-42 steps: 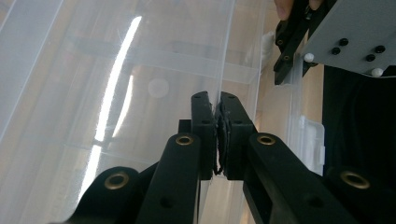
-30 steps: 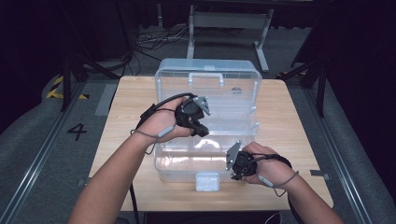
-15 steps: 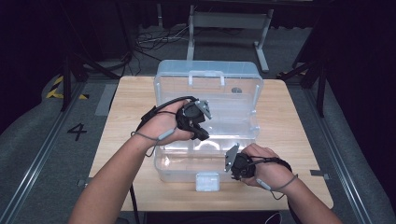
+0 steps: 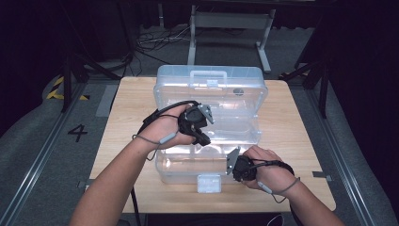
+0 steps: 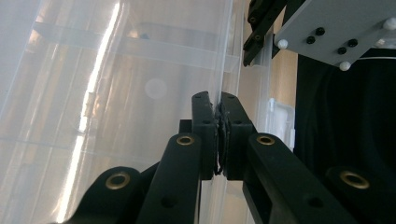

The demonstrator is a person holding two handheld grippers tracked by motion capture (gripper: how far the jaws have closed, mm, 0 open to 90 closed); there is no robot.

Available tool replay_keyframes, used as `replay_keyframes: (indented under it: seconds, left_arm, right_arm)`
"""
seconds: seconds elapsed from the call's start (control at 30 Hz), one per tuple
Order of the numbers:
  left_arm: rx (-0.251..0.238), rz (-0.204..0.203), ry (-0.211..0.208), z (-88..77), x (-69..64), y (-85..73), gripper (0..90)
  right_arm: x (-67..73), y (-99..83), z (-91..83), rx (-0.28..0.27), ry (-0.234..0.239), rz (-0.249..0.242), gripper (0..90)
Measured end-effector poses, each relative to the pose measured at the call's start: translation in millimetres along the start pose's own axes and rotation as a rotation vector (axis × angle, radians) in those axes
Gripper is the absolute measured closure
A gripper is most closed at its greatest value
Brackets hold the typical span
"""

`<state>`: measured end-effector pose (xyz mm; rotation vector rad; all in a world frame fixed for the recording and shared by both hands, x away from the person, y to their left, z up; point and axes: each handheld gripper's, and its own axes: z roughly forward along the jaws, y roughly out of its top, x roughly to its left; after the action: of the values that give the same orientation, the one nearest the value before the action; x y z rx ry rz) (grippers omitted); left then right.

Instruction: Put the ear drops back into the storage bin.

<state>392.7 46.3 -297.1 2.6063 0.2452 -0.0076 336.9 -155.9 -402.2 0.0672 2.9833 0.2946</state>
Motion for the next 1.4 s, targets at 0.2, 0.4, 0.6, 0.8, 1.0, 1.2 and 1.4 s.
replay_keyframes:
  seconds: [0.2, 0.4, 0.6, 0.8, 1.0, 1.2, 1.4]
  left_arm:
    - [0.004, 0.007, 0.005, 0.4, -0.9, 0.8, 87.0]
    - [0.007, 0.008, 0.008, 0.5, -1.6, 0.8, 87.1]
    - [0.009, 0.008, 0.008, 0.7, -1.8, 1.0, 87.1]
    - [0.008, 0.006, 0.01, 0.8, -2.5, 0.6, 87.1]
    - [0.003, 0.005, 0.013, 1.5, -3.5, -0.4, 87.1]
    - [0.006, 0.013, 0.019, 1.9, -5.4, -0.6, 87.2]
    - [0.005, 0.017, 0.023, 1.9, -5.9, -0.9, 87.2]
  right_arm:
    - [-1.0, -5.4, -16.5, -0.063, -0.001, 0.011, 82.8]
    - [0.2, -6.6, -24.6, -0.088, -0.007, 0.018, 83.1]
    - [1.7, -10.4, -40.5, -0.15, -0.015, 0.019, 84.0]
    - [0.1, -15.7, -55.7, -0.235, -0.016, 0.02, 89.4]
    - [-1.5, -24.8, -71.1, -0.338, -0.015, 0.042, 90.0]
    - [-5.2, -32.5, -81.5, -0.461, -0.051, 0.096, 90.0]
    - [-10.7, -41.5, -88.3, -0.581, -0.08, 0.169, 90.0]
